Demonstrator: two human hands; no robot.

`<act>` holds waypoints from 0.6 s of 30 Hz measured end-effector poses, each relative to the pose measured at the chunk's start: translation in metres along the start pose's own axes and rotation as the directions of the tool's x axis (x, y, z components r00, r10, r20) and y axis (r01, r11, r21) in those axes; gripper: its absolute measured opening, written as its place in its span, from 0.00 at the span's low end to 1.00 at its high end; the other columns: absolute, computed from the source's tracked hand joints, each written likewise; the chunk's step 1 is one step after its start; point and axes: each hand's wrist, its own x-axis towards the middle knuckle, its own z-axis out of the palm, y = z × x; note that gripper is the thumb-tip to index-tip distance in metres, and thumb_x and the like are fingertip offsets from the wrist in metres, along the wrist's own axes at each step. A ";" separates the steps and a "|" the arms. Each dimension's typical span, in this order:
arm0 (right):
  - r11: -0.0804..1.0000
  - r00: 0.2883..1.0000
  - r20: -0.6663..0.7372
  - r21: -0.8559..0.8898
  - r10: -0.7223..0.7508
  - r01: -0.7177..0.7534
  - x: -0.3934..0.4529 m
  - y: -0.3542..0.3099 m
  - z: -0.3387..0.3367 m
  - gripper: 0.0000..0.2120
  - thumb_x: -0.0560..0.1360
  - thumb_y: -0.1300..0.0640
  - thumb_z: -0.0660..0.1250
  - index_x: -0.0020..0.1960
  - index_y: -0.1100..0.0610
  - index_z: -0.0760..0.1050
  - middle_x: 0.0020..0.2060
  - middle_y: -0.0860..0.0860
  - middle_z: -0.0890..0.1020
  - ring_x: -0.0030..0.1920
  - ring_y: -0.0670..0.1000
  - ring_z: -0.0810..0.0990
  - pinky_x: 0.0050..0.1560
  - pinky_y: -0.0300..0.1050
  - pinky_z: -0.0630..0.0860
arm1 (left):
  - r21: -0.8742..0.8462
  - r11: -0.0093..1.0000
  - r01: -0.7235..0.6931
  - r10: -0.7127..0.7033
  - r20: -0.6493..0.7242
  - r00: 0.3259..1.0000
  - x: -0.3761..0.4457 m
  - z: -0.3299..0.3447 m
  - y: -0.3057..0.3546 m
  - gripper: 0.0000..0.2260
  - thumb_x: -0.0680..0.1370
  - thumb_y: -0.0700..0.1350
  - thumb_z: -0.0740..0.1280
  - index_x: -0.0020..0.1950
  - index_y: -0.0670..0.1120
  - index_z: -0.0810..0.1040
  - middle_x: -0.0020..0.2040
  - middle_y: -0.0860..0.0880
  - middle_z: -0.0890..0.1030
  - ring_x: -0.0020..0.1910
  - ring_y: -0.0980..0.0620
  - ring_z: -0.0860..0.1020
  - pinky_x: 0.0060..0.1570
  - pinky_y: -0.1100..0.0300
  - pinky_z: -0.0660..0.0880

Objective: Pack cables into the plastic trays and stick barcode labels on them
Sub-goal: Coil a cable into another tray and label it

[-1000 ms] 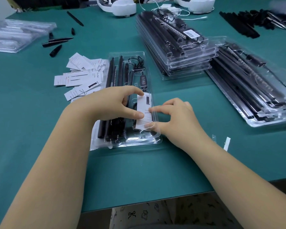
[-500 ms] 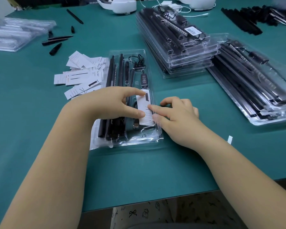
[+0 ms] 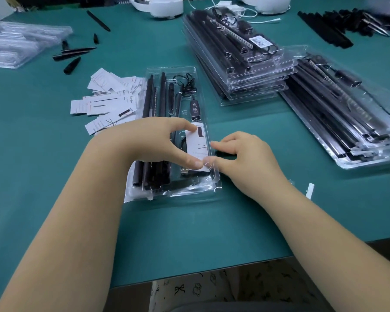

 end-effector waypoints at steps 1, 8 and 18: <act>1.000 1.000 0.016 0.003 -0.008 0.008 -0.001 0.000 0.000 0.17 0.72 0.44 0.69 0.60 0.46 0.78 0.52 0.43 0.77 0.59 0.50 0.69 0.65 0.52 0.64 | -0.004 1.000 0.001 -0.001 -0.001 1.000 0.000 0.000 0.000 0.45 0.49 0.74 0.66 0.66 0.72 0.64 0.37 0.65 0.64 0.38 0.68 0.66 0.37 0.67 0.62; 0.999 0.994 0.099 0.032 -0.041 0.038 -0.001 0.005 -0.008 0.14 0.79 0.51 0.61 0.63 0.44 0.76 0.56 0.40 0.78 0.61 0.49 0.68 0.68 0.52 0.61 | 0.044 0.999 0.022 -0.021 -0.007 1.000 0.004 0.003 -0.002 0.41 0.55 0.71 0.73 0.67 0.71 0.63 0.39 0.66 0.64 0.42 0.60 0.70 0.39 0.62 0.64; 0.992 0.992 0.103 0.105 -0.075 0.065 -0.003 0.008 -0.007 0.21 0.74 0.46 0.63 0.66 0.40 0.68 0.50 0.39 0.78 0.59 0.48 0.71 0.63 0.47 0.64 | 0.072 0.997 0.035 -0.036 0.008 0.999 0.005 0.003 0.000 0.41 0.56 0.70 0.73 0.66 0.69 0.62 0.42 0.67 0.63 0.43 0.61 0.70 0.39 0.60 0.64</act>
